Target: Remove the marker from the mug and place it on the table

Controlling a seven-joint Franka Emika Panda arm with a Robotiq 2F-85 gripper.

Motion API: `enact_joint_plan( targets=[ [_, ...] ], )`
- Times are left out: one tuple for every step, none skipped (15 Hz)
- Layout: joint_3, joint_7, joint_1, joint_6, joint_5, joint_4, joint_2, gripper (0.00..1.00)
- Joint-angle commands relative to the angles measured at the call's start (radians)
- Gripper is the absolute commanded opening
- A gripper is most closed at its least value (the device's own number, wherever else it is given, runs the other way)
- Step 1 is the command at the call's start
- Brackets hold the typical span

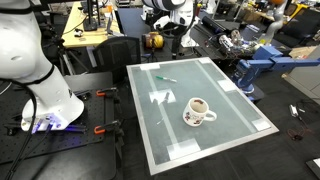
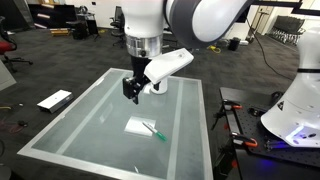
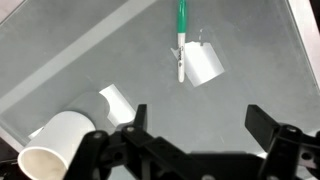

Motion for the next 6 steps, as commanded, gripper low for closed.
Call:
enact_joint_plan(
  targets=[
    [0.016,0.006,-0.013,0.004,-0.008,-0.014,-0.022,1.0],
    [0.02,0.008,-0.014,0.004,-0.009,-0.021,-0.033,1.0],
    [0.02,0.008,-0.014,0.004,-0.009,-0.021,-0.033,1.0],
    [0.02,0.008,-0.014,0.004,-0.009,-0.021,-0.031,1.0],
    [0.019,0.008,-0.014,0.004,-0.009,-0.02,-0.027,1.0],
    [0.019,0.008,-0.014,0.004,-0.008,-0.02,-0.022,1.0]
  ],
)
